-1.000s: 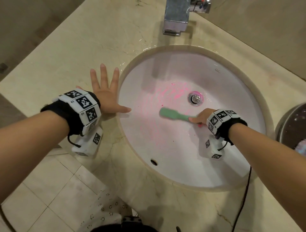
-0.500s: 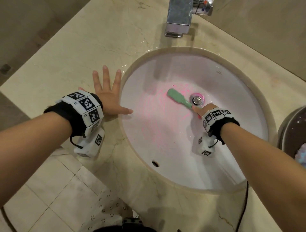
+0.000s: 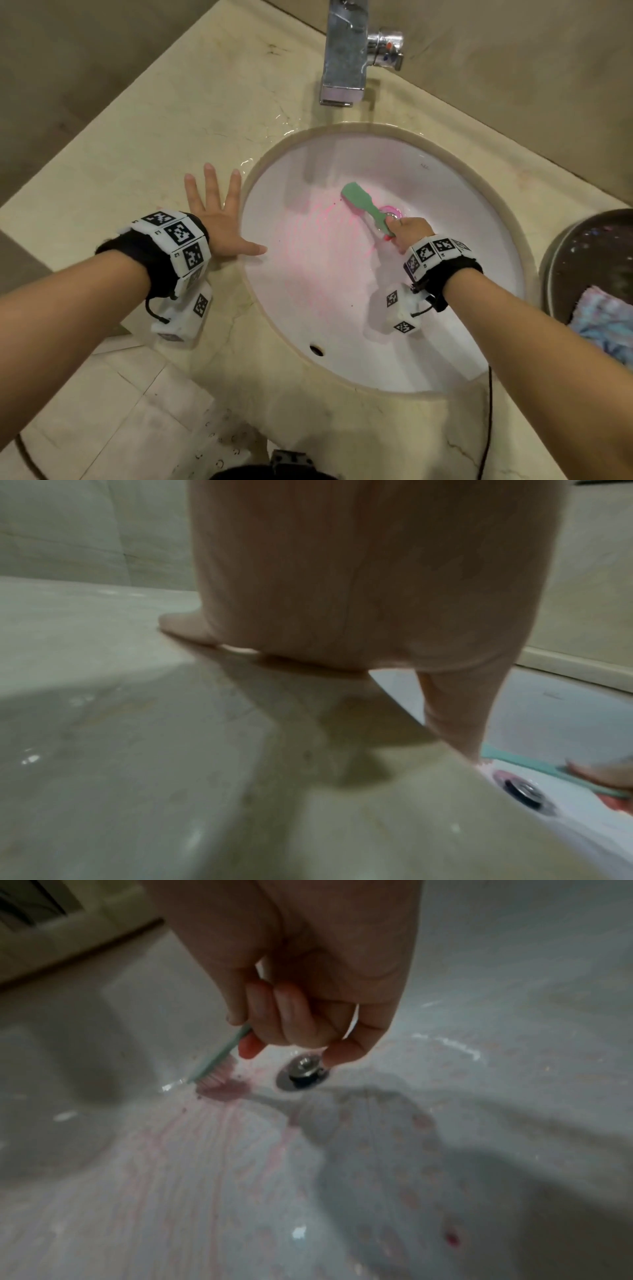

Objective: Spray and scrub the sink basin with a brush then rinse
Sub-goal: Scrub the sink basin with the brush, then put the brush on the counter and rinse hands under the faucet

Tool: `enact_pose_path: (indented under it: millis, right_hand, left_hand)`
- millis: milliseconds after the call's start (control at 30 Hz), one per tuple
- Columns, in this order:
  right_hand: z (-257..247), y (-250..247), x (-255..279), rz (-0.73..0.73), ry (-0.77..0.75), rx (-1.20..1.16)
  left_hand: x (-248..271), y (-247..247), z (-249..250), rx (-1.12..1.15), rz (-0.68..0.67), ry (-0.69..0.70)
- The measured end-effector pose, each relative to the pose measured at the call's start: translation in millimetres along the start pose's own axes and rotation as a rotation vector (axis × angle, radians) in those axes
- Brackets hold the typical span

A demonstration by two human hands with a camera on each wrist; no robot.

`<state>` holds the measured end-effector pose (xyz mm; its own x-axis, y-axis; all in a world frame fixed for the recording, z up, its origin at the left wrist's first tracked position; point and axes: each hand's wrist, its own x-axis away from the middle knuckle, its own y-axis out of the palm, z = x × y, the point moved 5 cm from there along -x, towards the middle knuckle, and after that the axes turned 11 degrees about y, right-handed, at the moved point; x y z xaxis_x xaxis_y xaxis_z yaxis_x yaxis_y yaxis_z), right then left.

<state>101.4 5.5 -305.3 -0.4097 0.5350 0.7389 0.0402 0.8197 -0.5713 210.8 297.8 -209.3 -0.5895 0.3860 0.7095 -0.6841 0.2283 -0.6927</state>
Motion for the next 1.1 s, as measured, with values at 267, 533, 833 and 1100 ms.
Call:
enact_pose_path:
  millis: [267, 533, 833, 1100]
  right_hand:
    - [-26.1, -32.2, 81.9, 0.21, -0.241, -0.146]
    - [-105.0, -4.1, 151.3, 0.525, -0.607, -0.063]
    - [-208.9, 67.1, 150.3, 0.812, -0.816, 0.423]
    - [-226.4, 111.1, 140.5, 0.436, -0.7, 0.644]
  left_hand:
    - [-12.4, 2.6, -6.5, -0.084, 0.04, 0.043]
    - [-1.1, -41.4, -27.9, -0.029, 0.154, 0.234]
    - [5.5, -71.2, -101.4, 0.146, 0.268, 0.171]
    - [3.9, -86.9, -117.8, 0.223, 0.398, 0.17]
